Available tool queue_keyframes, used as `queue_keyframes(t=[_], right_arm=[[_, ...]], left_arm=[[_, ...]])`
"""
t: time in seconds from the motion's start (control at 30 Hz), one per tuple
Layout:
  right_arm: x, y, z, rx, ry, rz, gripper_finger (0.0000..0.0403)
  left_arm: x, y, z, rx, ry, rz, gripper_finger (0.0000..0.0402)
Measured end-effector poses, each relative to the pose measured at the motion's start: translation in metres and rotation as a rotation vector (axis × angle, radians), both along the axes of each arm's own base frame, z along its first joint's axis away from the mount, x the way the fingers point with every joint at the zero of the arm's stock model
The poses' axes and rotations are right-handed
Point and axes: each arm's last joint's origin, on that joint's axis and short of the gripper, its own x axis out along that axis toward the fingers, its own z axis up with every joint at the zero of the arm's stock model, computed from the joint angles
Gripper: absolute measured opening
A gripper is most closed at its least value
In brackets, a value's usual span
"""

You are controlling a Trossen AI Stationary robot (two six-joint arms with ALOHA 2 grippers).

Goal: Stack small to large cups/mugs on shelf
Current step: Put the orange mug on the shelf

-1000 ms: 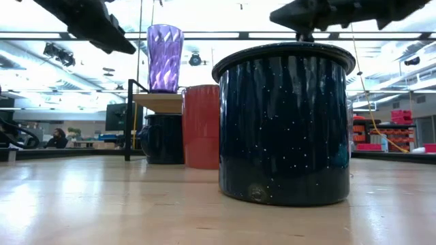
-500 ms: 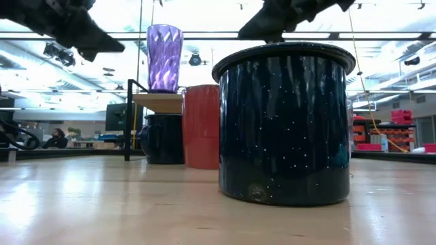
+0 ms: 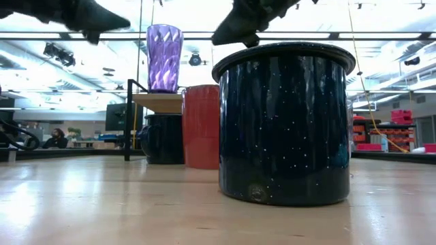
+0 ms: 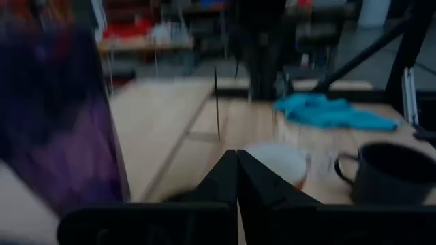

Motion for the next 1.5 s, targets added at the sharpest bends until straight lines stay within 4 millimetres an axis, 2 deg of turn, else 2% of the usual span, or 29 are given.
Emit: queue_keyframes(t=[0.13, 0.23, 0.43, 0.6, 0.77, 0.9, 1.2, 1.33, 1.5], right_arm=[[0.012, 0.004, -0.003, -0.006, 0.005, 0.015, 0.0071], [0.021, -0.001, 0.000, 0.024, 0.020, -0.008, 0.0074], [0.039, -0.006, -0.007, -0.002, 0.194, -0.007, 0.0081], [0.050, -0.010, -0.011, -0.083, 0.267, 0.002, 0.0117], [0.051, -0.011, -0.014, -0.094, 0.303, 0.007, 0.0160], [0.048, -0.010, -0.016, -0.060, 0.345, -0.019, 0.0179], [0.048, -0.013, -0.027, -0.055, 0.408, -0.027, 0.0177], [0.050, -0.014, -0.032, -0.084, 0.432, -0.003, 0.0178], [0.058, -0.013, -0.021, -0.114, 0.438, 0.022, 0.0178]], left_arm=[[0.000, 0.002, 0.012, 0.135, -0.063, 0.009, 0.0020], [0.000, 0.004, 0.022, 0.192, -0.115, 0.028, 0.0032], [0.001, 0.010, 0.021, 0.224, -0.099, 0.075, 0.0027], [0.001, 0.014, 0.019, 0.233, -0.074, 0.104, 0.0012], [0.001, 0.015, 0.017, 0.259, -0.039, 0.107, 0.0008], [-0.002, 0.016, 0.024, 0.282, -0.061, 0.111, 0.0012], [-0.019, 0.019, 0.031, 0.258, -0.113, 0.115, 0.0006], [-0.030, 0.020, 0.036, 0.241, -0.166, 0.120, 0.0014], [-0.040, 0.022, 0.039, 0.226, -0.211, 0.117, 0.0024]])
